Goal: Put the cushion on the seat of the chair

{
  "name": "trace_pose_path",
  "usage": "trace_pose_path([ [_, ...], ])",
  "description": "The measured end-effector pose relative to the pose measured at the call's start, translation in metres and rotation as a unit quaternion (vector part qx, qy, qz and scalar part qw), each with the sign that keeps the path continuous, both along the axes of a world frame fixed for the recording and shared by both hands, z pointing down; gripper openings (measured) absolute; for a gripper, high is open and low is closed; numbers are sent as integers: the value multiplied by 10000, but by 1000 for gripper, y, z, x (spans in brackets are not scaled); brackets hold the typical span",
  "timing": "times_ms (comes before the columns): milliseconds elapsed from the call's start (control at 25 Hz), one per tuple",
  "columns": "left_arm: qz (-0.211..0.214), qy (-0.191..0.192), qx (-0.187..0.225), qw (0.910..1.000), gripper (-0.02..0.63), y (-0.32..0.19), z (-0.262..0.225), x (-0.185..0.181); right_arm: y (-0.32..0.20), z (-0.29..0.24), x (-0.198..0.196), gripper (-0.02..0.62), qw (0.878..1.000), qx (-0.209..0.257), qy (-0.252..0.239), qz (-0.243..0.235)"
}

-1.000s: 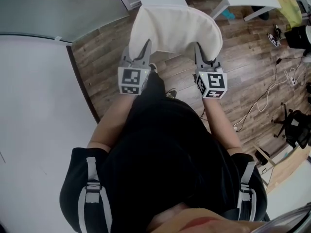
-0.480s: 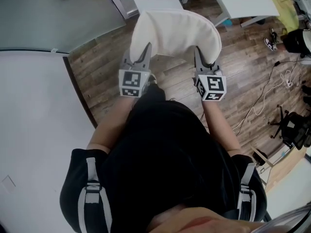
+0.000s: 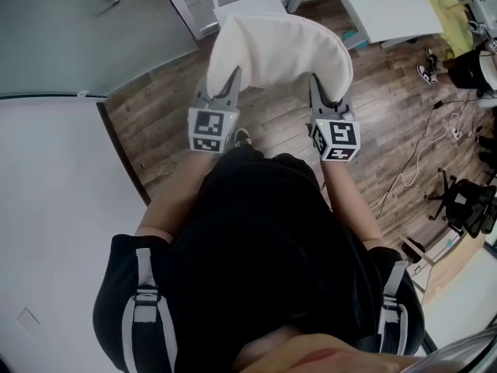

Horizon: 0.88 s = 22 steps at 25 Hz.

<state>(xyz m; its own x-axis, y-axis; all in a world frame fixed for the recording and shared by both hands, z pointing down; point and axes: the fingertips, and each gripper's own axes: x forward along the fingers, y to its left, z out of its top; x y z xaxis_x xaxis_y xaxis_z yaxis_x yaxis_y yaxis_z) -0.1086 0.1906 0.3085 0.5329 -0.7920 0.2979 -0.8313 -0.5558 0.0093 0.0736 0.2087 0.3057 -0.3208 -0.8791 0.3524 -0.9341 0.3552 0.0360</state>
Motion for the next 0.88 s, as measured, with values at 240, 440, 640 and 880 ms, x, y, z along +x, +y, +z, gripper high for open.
trace_pose_path([
  [240,29,-19,-8,10000,55,-24,-1,5,-24,-1,3,46,10000,-28,-22,-7],
  [440,-56,-56,-15,10000,55,-39,3,18,-45,6,20,46,10000,1,-89,-43],
  [640,-284,-102,-21,9995,55,-67,4,42,-80,10,44,46,9995,-4,-146,-265],
  [880,-612,-186,-43,9979,55,-104,3,74,-129,12,74,46,9981,-18,-205,-589],
])
